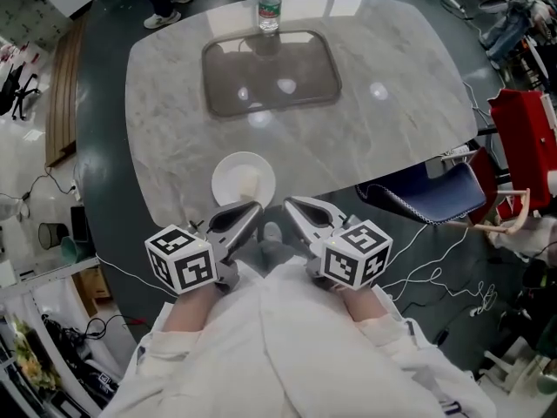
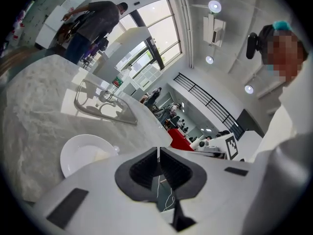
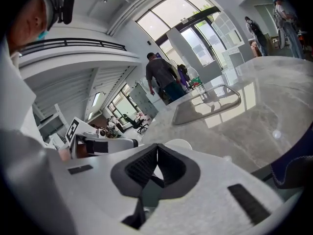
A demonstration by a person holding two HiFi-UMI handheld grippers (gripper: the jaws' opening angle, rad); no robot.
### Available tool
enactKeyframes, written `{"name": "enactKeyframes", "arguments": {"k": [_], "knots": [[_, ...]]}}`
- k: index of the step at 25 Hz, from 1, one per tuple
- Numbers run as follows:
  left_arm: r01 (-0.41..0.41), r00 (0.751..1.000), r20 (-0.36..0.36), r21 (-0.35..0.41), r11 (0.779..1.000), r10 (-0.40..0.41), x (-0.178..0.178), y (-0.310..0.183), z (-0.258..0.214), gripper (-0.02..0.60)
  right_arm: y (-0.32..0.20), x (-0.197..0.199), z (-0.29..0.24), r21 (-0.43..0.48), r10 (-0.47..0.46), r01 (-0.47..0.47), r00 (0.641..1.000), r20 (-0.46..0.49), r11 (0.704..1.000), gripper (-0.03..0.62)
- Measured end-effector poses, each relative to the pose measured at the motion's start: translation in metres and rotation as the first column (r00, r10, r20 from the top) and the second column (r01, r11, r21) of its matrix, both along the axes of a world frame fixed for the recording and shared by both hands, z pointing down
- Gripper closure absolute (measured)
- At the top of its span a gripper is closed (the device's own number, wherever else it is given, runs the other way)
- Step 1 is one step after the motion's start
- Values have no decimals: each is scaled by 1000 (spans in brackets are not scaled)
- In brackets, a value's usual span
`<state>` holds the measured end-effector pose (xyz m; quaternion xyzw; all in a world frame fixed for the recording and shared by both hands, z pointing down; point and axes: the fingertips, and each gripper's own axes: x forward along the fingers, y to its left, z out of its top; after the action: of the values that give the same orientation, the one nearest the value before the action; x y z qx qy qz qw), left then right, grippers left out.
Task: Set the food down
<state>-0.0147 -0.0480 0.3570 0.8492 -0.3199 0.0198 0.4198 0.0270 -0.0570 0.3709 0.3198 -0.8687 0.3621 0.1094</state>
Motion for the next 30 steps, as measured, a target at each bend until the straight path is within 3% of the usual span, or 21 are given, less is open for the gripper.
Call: {"name": "enactKeyframes", "arguments": {"k": [9,15,18,23,30], "knots": [[-59,998,-9,-71,996,58,1,19,24,555,12,-18,22,-67,-1,1,1000,0,998,592],[-106,993,31,-95,990,110,-3,29,43,555,17,-32,40,-118,3,-4,1000,-11,993,592],[-91,995,25,-119,989,95,-10,28,52,555,17,-33,48,-145,26,-27,1000,-13,989,592],[-52,995,76,-137,989,63,-27,25,69,555,21,-42,64,-168,-6,-4,998,-62,986,592],[52,997,64,-196,979,-40,-50,16,91,555,8,-42,80,-180,21,-32,998,-61,983,591]]}}
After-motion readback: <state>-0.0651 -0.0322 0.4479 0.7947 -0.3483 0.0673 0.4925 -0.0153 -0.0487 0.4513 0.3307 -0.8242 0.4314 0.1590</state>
